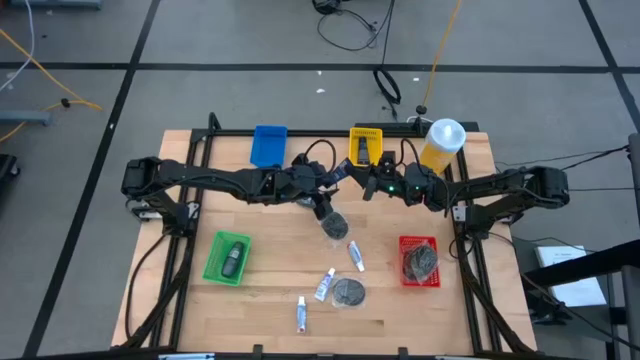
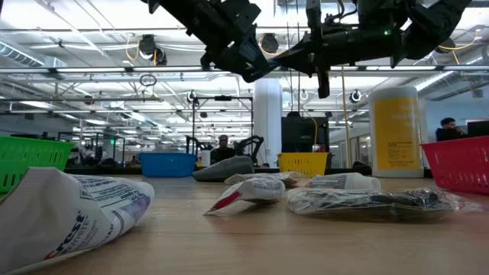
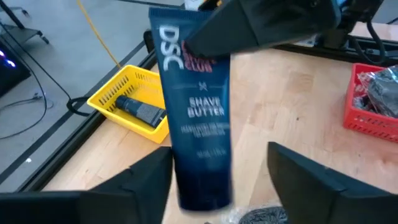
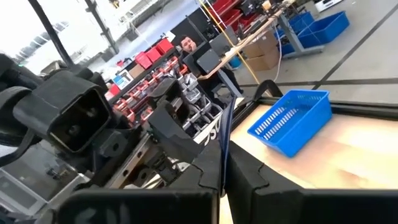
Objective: Pick & Place Travel size toiletries
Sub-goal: Put the shaving cream into the yellow basket
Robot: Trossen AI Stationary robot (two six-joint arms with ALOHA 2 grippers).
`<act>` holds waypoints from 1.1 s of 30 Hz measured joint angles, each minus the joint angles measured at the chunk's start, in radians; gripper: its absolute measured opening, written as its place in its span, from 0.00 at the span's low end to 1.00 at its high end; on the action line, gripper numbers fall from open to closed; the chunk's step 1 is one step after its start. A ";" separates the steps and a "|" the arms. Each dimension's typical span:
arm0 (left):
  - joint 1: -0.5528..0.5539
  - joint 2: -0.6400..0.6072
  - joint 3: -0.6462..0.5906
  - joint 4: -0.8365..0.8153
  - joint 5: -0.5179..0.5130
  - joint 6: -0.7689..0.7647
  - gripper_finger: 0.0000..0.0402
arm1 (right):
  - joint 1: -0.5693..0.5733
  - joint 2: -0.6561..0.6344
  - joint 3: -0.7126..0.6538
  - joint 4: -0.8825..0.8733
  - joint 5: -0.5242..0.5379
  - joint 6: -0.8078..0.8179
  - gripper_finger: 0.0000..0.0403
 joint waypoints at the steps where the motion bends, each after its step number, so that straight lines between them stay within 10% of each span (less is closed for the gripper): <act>1: 0.001 0.000 0.000 -0.007 0.000 -0.005 0.67 | -0.004 -0.005 0.000 -0.007 0.001 -0.007 0.00; 10: -0.002 0.000 0.000 -0.034 -0.007 -0.109 0.80 | -0.056 -0.131 0.000 -0.207 0.055 -0.117 0.00; 33: -0.041 -0.147 0.001 -0.337 0.041 -0.295 0.69 | -0.418 -0.129 0.255 -0.819 -0.029 -0.335 0.00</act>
